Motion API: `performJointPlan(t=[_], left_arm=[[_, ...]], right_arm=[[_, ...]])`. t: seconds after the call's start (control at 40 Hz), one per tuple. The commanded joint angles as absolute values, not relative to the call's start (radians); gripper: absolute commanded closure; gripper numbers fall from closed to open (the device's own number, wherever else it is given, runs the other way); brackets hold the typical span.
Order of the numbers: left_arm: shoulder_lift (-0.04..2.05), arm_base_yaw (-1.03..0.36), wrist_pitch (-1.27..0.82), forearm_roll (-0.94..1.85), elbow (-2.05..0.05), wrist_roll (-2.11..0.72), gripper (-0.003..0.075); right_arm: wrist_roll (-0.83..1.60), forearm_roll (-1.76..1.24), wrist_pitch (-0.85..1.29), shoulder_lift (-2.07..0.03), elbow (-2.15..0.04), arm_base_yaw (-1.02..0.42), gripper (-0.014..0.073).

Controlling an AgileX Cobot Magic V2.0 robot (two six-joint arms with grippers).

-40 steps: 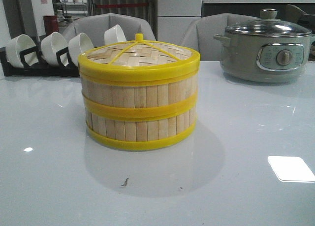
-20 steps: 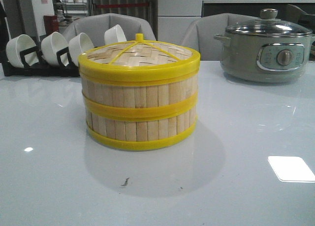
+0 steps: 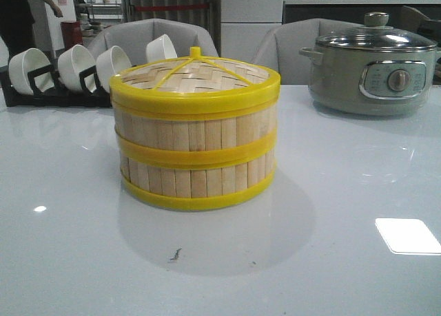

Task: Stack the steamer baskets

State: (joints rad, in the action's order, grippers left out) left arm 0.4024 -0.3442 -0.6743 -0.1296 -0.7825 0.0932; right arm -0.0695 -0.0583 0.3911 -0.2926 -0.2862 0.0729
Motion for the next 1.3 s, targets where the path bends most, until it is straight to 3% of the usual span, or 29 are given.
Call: performJointPlan(t=[0.0,0.83,0.98,1.28], left_arm=[[0.416,-0.343,-0.596,-0.131,-0.81,0.101,0.0618],[0.416,-0.343,-0.561,-0.148,-0.807,0.137,0.0618],[0.408,-0.297,-0.37,-0.106,-0.726,0.139,0.0618],[0.265,-0.176,-0.064,0.02,-0.344,0.139,0.0618]], right_arm=[[-0.066,-0.064,0.34,-0.3,-0.314,0.072,0.0542],[-0.066,-0.064,0.347,-0.301,-0.314,0.072,0.0542],[-0.066,-0.064,0.346,-0.301,-0.314,0.072,0.0542],[-0.066,-0.064,0.346,-0.301,-0.314,0.072,0.0542]])
